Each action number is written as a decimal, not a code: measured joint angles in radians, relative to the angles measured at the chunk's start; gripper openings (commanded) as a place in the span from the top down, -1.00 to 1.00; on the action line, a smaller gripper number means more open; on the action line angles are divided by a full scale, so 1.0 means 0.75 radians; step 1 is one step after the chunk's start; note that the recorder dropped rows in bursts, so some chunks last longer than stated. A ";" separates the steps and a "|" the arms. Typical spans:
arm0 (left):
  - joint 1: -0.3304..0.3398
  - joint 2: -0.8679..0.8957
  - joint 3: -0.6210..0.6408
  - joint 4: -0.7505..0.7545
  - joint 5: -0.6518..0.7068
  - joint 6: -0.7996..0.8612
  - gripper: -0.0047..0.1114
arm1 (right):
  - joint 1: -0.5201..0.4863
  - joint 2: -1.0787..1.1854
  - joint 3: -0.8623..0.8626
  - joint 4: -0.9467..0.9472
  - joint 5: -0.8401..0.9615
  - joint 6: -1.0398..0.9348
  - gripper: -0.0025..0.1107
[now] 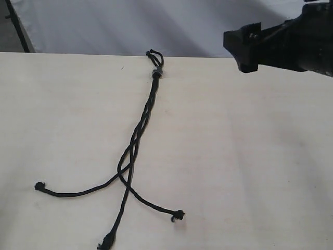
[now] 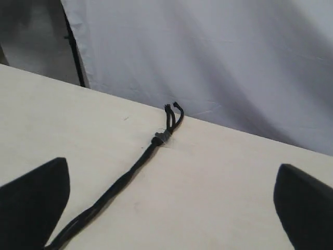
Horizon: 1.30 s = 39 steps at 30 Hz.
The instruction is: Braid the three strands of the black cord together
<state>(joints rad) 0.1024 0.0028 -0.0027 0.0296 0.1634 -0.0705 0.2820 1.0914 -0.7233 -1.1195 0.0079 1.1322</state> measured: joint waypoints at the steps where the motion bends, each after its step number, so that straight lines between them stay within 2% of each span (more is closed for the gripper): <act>1: 0.000 0.000 0.000 0.000 0.000 0.000 0.91 | 0.003 -0.062 0.040 0.007 -0.011 0.007 -0.79; 11: 0.000 0.000 0.000 0.000 0.000 0.000 0.91 | 0.005 -0.649 0.492 0.086 0.011 0.034 -0.79; 14: 0.000 0.000 0.000 0.000 0.000 0.000 0.91 | 0.005 -0.783 0.607 0.215 0.014 0.027 -0.79; 17: 0.000 0.000 0.000 0.000 0.000 0.000 0.91 | 0.005 -0.893 0.706 0.431 0.014 -0.130 -0.79; 23: 0.000 0.000 0.000 0.000 0.000 0.000 0.91 | 0.005 -1.046 0.886 0.994 -0.040 -0.733 -0.79; 27: 0.000 0.000 0.000 0.000 0.000 0.000 0.91 | 0.005 -1.096 0.958 1.290 -0.094 -1.023 -0.79; 31: 0.000 0.000 0.000 0.000 0.000 0.000 0.91 | 0.005 -1.108 0.961 1.378 -0.086 -1.153 -0.79; 39: 0.000 0.000 0.000 0.000 0.000 0.000 0.91 | 0.005 -1.108 0.961 1.401 -0.084 -1.185 -0.79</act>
<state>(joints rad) 0.1024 0.0028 -0.0027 0.0296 0.1634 -0.0705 0.2861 0.2606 -0.0027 -0.0684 -0.0549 0.2437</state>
